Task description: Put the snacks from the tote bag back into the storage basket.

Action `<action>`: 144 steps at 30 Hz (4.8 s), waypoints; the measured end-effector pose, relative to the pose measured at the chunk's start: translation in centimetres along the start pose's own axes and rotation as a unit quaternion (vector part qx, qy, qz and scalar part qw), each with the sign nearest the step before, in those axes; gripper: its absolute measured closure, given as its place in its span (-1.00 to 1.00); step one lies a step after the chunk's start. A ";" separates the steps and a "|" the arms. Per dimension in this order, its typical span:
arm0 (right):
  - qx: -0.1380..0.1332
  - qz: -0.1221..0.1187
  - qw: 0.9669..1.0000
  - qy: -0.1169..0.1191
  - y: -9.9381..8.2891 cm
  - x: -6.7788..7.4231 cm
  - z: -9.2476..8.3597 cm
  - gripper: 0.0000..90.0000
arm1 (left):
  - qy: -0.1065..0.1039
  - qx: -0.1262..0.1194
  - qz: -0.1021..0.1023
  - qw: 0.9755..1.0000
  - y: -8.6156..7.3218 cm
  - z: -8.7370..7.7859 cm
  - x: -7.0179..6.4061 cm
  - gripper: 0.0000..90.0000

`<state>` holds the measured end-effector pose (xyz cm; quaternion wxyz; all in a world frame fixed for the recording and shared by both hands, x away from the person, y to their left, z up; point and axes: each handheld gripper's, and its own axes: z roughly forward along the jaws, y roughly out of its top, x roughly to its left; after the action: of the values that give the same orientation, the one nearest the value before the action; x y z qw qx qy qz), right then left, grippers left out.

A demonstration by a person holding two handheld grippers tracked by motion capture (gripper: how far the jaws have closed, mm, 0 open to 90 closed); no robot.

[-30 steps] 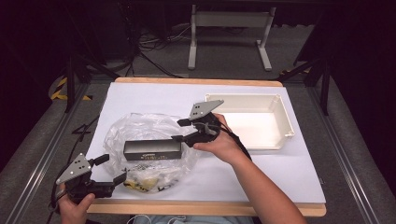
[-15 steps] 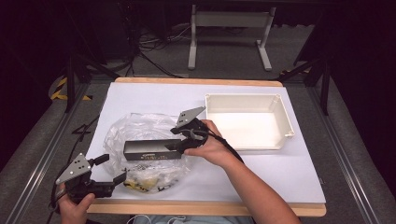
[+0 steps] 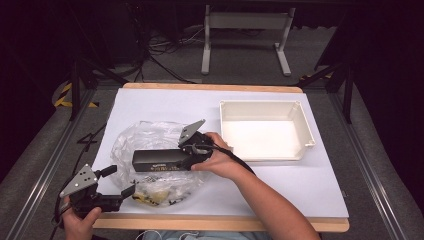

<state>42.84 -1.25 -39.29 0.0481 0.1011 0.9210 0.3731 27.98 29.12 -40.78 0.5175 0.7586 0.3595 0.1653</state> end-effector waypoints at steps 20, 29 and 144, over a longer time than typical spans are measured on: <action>0.039 -0.016 0.999 0.000 0.0 -0.7 1.8 -0.27 | -0.002 0.002 0.001 1.000 0.0 0.0 0.0 -0.82; 0.057 -0.031 0.998 0.003 0.3 -0.8 2.5 -0.24 | -0.002 0.001 0.000 1.000 0.0 0.0 0.1 -0.82; 0.026 -0.074 0.994 -0.072 -1.9 -5.3 -22.4 -0.04 | 0.001 -0.001 -0.015 1.000 0.2 0.7 0.5 -0.82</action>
<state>44.07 -18.95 -24.42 0.1394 0.0602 0.9295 0.3362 28.85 28.97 -40.95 0.5206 0.7525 0.3711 0.1582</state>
